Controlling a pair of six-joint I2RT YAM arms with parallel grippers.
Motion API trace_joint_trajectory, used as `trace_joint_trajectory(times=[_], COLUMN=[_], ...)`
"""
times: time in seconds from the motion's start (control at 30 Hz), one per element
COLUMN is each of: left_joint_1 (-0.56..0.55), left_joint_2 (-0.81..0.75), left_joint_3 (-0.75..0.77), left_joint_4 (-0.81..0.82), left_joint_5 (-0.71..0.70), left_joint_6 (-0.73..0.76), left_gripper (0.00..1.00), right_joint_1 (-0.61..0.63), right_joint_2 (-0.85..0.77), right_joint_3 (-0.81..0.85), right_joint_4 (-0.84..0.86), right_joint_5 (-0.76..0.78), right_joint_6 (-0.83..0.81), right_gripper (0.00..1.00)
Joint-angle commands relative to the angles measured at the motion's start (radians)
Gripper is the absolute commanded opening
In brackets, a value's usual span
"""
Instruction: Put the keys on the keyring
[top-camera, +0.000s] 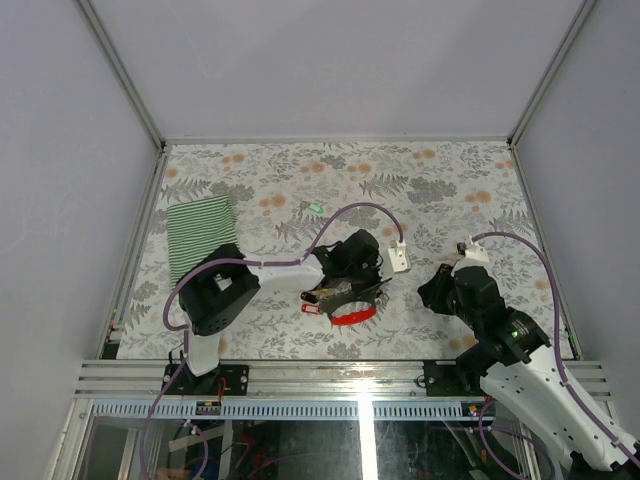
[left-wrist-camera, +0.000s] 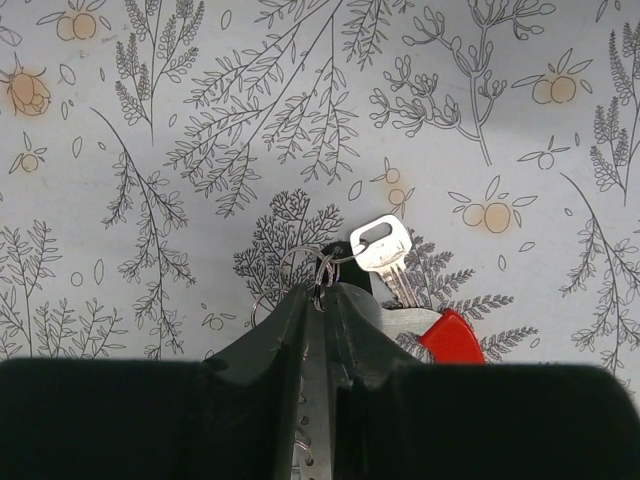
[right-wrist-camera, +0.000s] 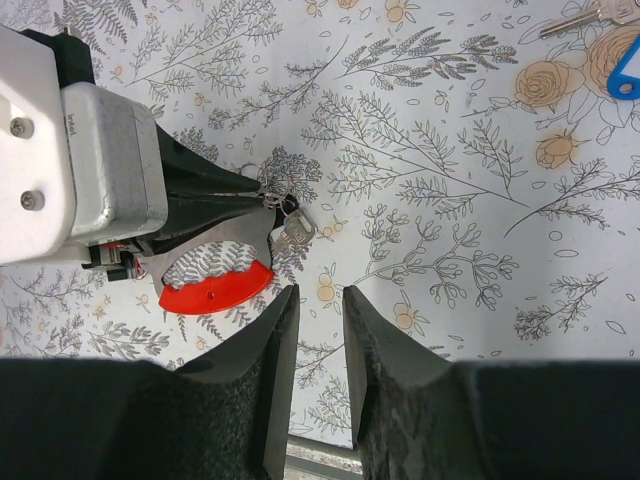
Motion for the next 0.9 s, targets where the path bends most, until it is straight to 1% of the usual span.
trace_joint_trajectory(times=[0.0, 0.17, 0.47, 0.57, 0.87], left_joint_1=[0.011, 0.014, 0.014, 0.014, 0.013], left_joint_2=[-0.037, -0.04, -0.036, -0.024, -0.004], left_joint_3=[-0.01, -0.014, -0.015, -0.009, 0.0], left_joint_4=[0.067, 0.073, 0.079, 0.074, 0.066], left_joint_5=[-0.026, -0.039, -0.026, -0.019, -0.011], left_joint_6=[-0.021, -0.027, -0.033, -0.033, -0.035], left_gripper=[0.15, 0.17, 0.25, 0.3, 0.32], right_joint_1=[-0.005, -0.004, -0.005, -0.004, -0.005], right_joint_2=[0.01, 0.009, 0.009, 0.007, 0.005], right_joint_3=[0.025, 0.024, 0.022, 0.021, 0.018], right_joint_4=[0.04, 0.04, 0.041, 0.04, 0.038], right_joint_5=[-0.009, -0.008, -0.012, -0.01, -0.011], right_joint_6=[0.008, 0.007, 0.007, 0.008, 0.01], right_gripper=[0.31, 0.31, 0.31, 0.31, 0.31])
